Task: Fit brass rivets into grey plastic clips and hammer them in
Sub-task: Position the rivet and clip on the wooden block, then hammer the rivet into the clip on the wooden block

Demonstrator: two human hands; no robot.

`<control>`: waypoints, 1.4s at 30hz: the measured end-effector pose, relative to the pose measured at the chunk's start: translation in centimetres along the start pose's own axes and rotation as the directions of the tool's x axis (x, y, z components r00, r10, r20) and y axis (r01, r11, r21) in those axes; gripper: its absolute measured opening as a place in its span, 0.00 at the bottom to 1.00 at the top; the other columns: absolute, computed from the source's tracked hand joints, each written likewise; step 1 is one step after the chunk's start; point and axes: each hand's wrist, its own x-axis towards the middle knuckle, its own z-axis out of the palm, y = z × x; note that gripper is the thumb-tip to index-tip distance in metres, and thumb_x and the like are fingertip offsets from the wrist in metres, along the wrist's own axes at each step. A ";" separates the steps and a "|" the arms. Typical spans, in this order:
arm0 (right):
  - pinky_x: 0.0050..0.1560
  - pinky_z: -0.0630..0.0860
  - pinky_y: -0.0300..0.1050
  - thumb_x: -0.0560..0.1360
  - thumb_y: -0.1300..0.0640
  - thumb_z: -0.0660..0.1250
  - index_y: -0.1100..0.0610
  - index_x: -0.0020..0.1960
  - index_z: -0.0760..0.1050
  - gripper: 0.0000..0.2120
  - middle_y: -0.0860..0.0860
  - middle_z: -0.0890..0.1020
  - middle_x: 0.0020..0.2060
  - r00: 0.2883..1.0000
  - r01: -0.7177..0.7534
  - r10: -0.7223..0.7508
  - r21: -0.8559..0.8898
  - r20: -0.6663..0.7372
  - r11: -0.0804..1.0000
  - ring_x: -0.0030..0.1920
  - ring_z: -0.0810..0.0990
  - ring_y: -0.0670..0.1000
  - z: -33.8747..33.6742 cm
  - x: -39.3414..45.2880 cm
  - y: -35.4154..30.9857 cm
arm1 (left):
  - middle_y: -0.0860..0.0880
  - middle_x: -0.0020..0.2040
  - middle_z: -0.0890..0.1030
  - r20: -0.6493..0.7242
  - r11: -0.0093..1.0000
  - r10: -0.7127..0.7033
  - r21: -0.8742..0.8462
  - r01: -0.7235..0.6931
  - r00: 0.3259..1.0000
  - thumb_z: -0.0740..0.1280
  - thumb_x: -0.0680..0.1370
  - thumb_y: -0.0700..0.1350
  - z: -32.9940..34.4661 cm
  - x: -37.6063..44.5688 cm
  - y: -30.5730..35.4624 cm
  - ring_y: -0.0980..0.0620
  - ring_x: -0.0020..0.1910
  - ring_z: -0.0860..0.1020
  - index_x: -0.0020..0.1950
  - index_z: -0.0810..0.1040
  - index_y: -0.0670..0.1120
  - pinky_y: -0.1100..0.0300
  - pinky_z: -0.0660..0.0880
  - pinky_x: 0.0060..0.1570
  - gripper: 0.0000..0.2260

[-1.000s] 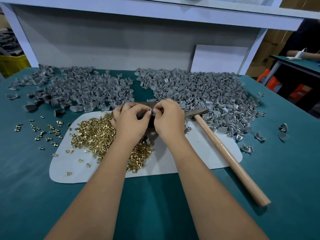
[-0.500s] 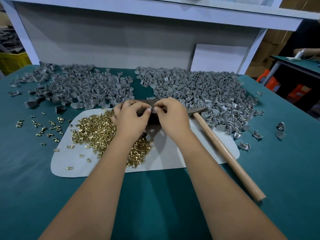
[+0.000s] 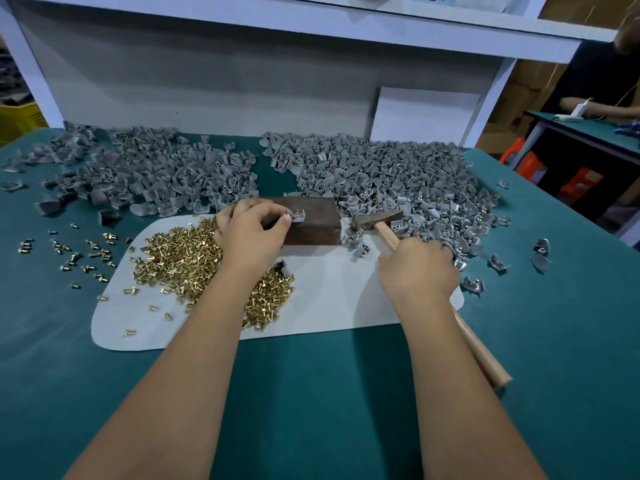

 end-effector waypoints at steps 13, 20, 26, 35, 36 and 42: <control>0.32 0.61 0.44 0.78 0.59 0.62 0.52 0.62 0.69 0.13 0.52 0.79 0.46 0.925 0.221 -0.116 0.266 -0.362 0.938 0.36 0.68 0.54 -1.5 -1.1 -0.8 | 0.58 0.61 0.75 -0.002 1.000 -0.013 0.003 0.013 1.000 0.70 0.74 0.56 -0.2 -0.4 0.5 0.49 0.68 0.58 0.42 0.78 0.63 0.57 0.50 0.54 0.03; 0.29 0.54 0.39 0.75 0.61 0.67 0.43 0.70 0.69 0.27 0.48 0.79 0.44 0.782 0.466 -0.341 0.127 -0.521 0.875 0.36 0.67 0.51 -2.6 -3.4 -3.9 | 0.67 0.55 0.71 -0.008 0.999 -0.049 -0.020 0.049 0.999 0.72 0.74 0.56 -0.1 -0.3 0.7 0.51 0.69 0.57 0.37 0.77 0.64 0.60 0.46 0.51 0.07; 0.33 0.60 0.44 0.73 0.61 0.67 0.44 0.70 0.68 0.27 0.49 0.79 0.44 0.787 0.471 -0.397 0.045 -0.472 0.881 0.39 0.76 0.55 -2.0 -4.3 -4.0 | 0.66 0.59 0.74 -0.063 0.999 -0.042 -0.002 0.042 0.997 0.72 0.73 0.56 0.1 -0.3 0.5 0.52 0.69 0.58 0.37 0.77 0.65 0.56 0.48 0.52 0.07; 0.33 0.58 0.44 0.72 0.61 0.68 0.44 0.70 0.69 0.28 0.50 0.79 0.44 0.820 0.437 -0.363 0.075 -0.442 0.896 0.38 0.76 0.56 -2.0 -4.6 -4.3 | 0.66 0.56 0.74 -0.074 0.998 -0.052 -0.043 0.049 0.996 0.73 0.73 0.55 0.2 -0.4 0.6 0.54 0.69 0.58 0.36 0.77 0.64 0.54 0.49 0.55 0.07; 0.32 0.59 0.43 0.71 0.62 0.69 0.46 0.68 0.71 0.28 0.51 0.79 0.42 0.815 0.435 -0.349 0.090 -0.464 0.896 0.36 0.76 0.56 -2.2 -4.6 -4.3 | 0.66 0.57 0.75 -0.072 0.998 -0.050 -0.046 0.047 0.996 0.73 0.73 0.55 0.3 -0.5 0.5 0.53 0.69 0.58 0.36 0.77 0.64 0.53 0.49 0.56 0.07; 0.33 0.60 0.43 0.70 0.62 0.70 0.47 0.67 0.73 0.27 0.51 0.80 0.41 0.802 0.438 -0.366 0.048 -0.472 0.898 0.36 0.77 0.56 -2.1 -4.9 -4.4 | 0.65 0.59 0.76 -0.078 0.997 -0.063 -0.038 0.060 0.995 0.72 0.73 0.56 0.3 -0.5 0.6 0.53 0.69 0.58 0.37 0.78 0.63 0.50 0.51 0.61 0.06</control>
